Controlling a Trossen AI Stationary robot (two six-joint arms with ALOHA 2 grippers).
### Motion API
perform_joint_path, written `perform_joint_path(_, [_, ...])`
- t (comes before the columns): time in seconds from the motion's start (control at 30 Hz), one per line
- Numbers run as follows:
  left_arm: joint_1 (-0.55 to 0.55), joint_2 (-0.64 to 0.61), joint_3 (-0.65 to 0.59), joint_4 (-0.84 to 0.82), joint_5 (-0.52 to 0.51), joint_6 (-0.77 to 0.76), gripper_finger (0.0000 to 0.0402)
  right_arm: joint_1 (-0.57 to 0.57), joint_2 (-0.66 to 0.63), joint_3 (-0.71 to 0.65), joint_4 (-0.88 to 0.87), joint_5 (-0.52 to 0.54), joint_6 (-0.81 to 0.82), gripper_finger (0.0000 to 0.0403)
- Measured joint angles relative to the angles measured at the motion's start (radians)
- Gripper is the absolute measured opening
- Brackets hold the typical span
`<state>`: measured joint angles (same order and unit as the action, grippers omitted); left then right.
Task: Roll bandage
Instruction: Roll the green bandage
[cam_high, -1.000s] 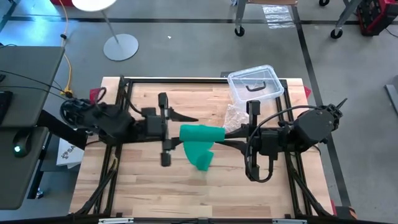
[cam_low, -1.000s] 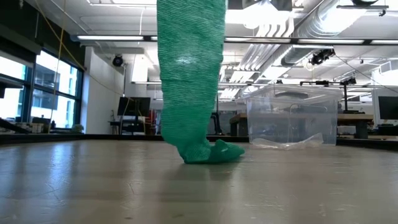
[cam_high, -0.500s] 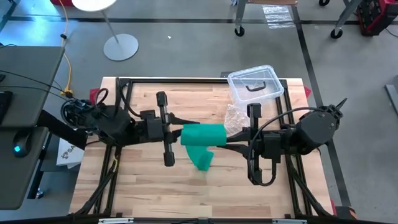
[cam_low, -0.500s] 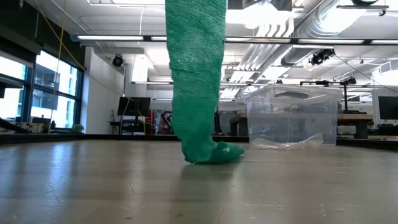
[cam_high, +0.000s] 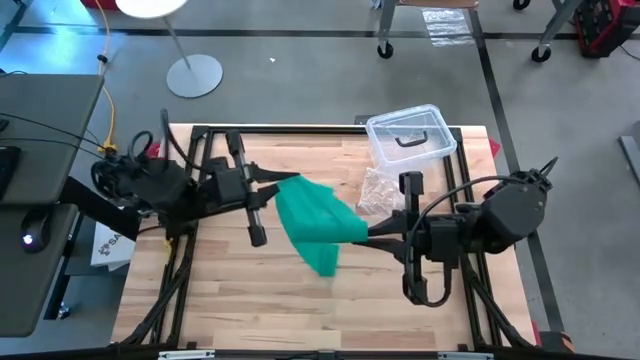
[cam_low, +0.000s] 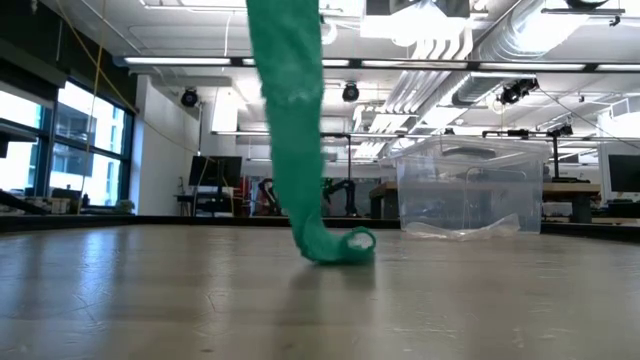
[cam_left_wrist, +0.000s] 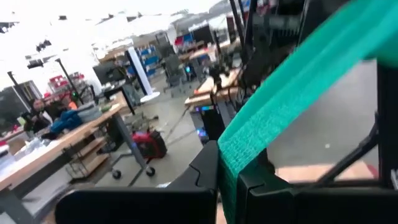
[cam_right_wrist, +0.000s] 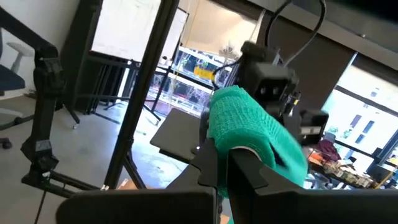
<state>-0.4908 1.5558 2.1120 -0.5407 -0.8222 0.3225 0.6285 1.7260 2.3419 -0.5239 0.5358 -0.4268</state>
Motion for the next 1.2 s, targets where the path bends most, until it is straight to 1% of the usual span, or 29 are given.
perform_joint_path(0.23, [0.021,0.032,0.000,0.007,0.011,0.003,0.0000,0.000,0.000,0.000,0.025,-0.037,-0.001,0.0000])
perform_joint_path(0.33, [0.027,0.043,0.000,0.036,0.011,0.023,0.0000,0.000,0.000,0.000,0.027,-0.039,0.000,0.0000])
perform_joint_path(0.4, [0.027,0.046,0.000,0.086,0.011,0.060,0.0000,0.000,0.000,0.000,0.028,-0.051,0.000,0.0000])
perform_joint_path(0.53, [0.029,0.049,0.000,0.211,0.081,0.159,0.0000,0.000,0.001,0.000,0.050,-0.103,-0.001,0.0000])
perform_joint_path(0.6, [0.042,0.049,0.000,0.232,0.117,0.176,0.0000,0.001,0.002,0.000,0.077,-0.123,-0.001,0.0000])
perform_joint_path(0.67, [0.057,0.048,0.000,0.211,0.135,0.153,0.0000,0.001,0.002,0.000,0.102,-0.124,-0.013,0.0000])
perform_joint_path(0.73, [0.073,0.049,0.000,0.156,0.164,0.099,0.0000,0.000,0.002,0.000,0.122,-0.109,-0.047,0.0000])
perform_joint_path(0.9, [0.107,0.053,0.000,0.045,0.300,-0.067,0.0000,0.005,0.002,0.000,0.137,-0.056,-0.184,0.0000])
perform_joint_path(1.0, [0.108,0.063,0.000,0.030,0.325,-0.104,0.0003,0.005,0.002,0.000,0.131,-0.031,-0.201,0.0000])
perform_joint_path(1.1, [0.102,0.062,0.000,0.014,0.347,-0.109,0.0023,0.006,0.002,0.000,0.125,-0.029,-0.202,0.0000])
perform_joint_path(1.2, [0.098,0.046,0.000,-0.032,0.342,-0.141,0.0060,0.005,0.002,0.000,0.121,-0.029,-0.202,0.0000])
